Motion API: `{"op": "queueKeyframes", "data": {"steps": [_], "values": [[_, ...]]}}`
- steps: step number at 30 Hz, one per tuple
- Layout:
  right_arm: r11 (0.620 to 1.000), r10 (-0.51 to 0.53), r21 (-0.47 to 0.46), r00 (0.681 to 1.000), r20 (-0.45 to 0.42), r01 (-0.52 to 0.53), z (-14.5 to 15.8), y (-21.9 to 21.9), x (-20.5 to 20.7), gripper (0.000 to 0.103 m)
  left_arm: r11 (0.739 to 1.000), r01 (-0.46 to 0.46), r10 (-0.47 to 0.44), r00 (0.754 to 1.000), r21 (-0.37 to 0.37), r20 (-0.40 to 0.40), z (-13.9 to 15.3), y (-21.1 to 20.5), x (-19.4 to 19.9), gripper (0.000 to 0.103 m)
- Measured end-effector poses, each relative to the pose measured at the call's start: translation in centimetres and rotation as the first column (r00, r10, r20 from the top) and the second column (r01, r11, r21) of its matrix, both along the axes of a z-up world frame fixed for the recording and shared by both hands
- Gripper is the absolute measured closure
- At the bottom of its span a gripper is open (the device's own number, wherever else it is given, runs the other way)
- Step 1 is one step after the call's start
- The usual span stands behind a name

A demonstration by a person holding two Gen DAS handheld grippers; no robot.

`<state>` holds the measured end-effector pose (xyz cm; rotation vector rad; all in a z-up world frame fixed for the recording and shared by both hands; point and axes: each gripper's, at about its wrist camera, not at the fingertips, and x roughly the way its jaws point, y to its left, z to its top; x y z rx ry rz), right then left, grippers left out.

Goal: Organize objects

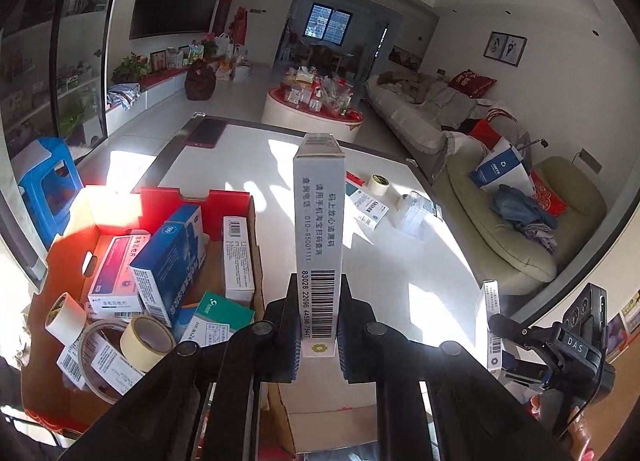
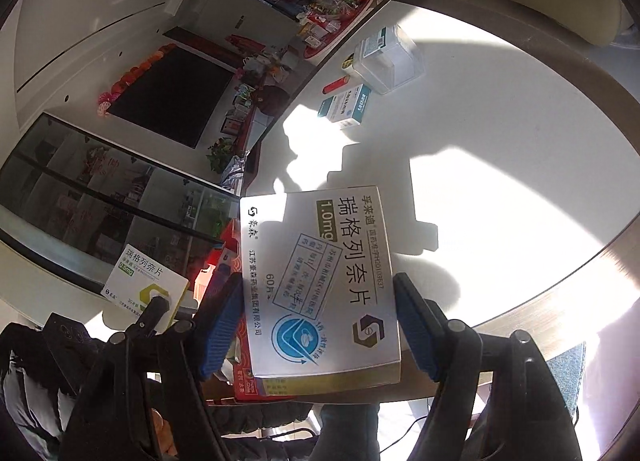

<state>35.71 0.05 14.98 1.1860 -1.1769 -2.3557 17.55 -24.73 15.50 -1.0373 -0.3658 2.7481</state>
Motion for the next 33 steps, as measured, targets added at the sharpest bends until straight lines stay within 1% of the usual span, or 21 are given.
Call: {"op": "queueKeyframes", "data": {"steps": [3,7,12,17,22,33], "values": [[1.000,-0.003,0.007,1.000,0.007,0.003,0.2,-0.8,-0.1,0.030,0.999,-0.035,0.035,0.999,-0.021,-0.017,-0.3,-1.3,1.3,0.089],[1.000,0.015,-0.012,1.000,0.022,-0.014,0.1,-1.7,-0.5,0.030,0.996,-0.061,0.060,0.998,-0.062,-0.022,-0.7,-2.0,2.2,0.089],[0.999,0.036,-0.026,0.998,0.047,-0.034,-0.6,-2.4,-0.9,0.030,0.994,-0.070,0.070,0.998,-0.083,-0.011,-1.3,-2.6,2.0,0.089],[0.999,0.030,-0.047,0.997,0.072,-0.026,-1.4,-1.9,-1.1,0.030,0.990,-0.085,0.085,0.996,-0.116,-0.004,-1.4,-2.5,1.7,0.089],[0.999,0.015,-0.048,0.997,0.074,-0.012,-1.6,-1.1,-0.9,0.030,0.983,-0.105,0.106,0.994,-0.150,0.002,-1.7,-2.5,1.3,0.089],[0.998,0.010,-0.058,0.996,0.085,-0.005,-2.1,-0.7,-1.0,0.030,0.977,-0.109,0.112,0.994,-0.184,0.006,-2.2,-2.2,1.0,0.089]]}}
